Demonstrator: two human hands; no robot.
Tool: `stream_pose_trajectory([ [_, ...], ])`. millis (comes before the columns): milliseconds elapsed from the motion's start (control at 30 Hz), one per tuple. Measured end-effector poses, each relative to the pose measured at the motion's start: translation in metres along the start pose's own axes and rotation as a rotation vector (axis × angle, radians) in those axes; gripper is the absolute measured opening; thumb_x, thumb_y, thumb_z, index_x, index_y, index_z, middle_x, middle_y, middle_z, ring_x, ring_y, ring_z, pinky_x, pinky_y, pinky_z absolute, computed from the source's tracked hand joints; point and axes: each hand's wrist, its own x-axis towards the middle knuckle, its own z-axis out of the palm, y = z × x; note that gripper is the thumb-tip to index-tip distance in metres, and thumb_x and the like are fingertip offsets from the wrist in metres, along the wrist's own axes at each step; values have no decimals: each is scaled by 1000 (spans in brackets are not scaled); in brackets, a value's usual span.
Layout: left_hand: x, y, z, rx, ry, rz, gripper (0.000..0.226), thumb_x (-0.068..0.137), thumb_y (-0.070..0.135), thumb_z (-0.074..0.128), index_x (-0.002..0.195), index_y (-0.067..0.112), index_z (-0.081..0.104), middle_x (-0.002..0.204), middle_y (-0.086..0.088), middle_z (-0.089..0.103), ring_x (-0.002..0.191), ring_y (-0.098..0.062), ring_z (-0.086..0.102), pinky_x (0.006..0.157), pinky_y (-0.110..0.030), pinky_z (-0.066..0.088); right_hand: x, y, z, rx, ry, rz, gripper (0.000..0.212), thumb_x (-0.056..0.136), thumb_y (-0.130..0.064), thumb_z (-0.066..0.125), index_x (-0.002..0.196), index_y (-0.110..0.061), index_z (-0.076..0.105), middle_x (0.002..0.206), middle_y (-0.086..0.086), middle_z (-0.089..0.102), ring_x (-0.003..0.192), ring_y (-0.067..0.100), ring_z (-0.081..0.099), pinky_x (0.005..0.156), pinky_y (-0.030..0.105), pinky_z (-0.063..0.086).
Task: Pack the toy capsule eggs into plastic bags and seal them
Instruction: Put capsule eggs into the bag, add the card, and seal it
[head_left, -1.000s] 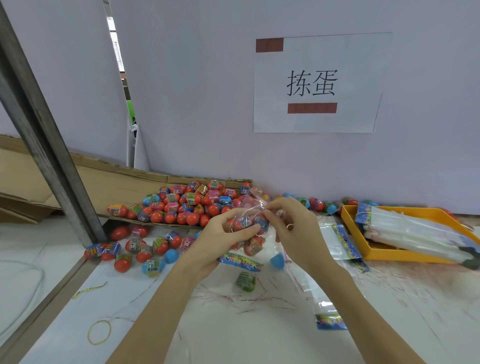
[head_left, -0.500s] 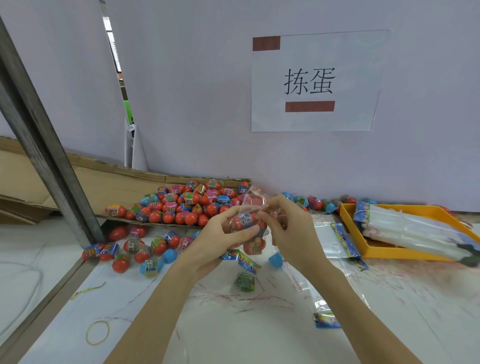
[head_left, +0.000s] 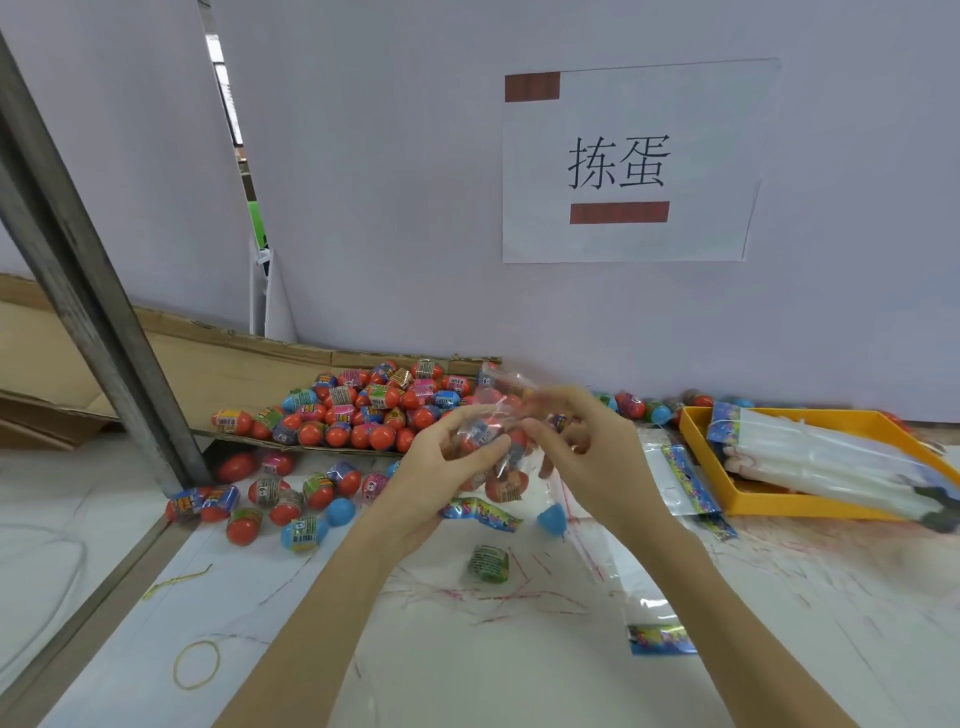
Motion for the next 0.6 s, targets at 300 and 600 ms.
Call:
stream_pose_trajectory([
  [300,1,1,-1,-115,67,5,51,88,25,78,136,26,63,122,-6,77,115,-27,73,94,-43,60,0,-6,4,259,-20,367,28,92,-38,73,116,-23,75,103,-9,78,98,10,74,76,24,60],
  [600,4,-3,-3,-36,213,99,23,105,21,59,103,23,82,108,-5,81,103,-17,76,84,-22,60,-1,-3,4,242,82,294,9,96,-26,72,90,-27,79,82,-5,76,78,11,70,72,19,58],
])
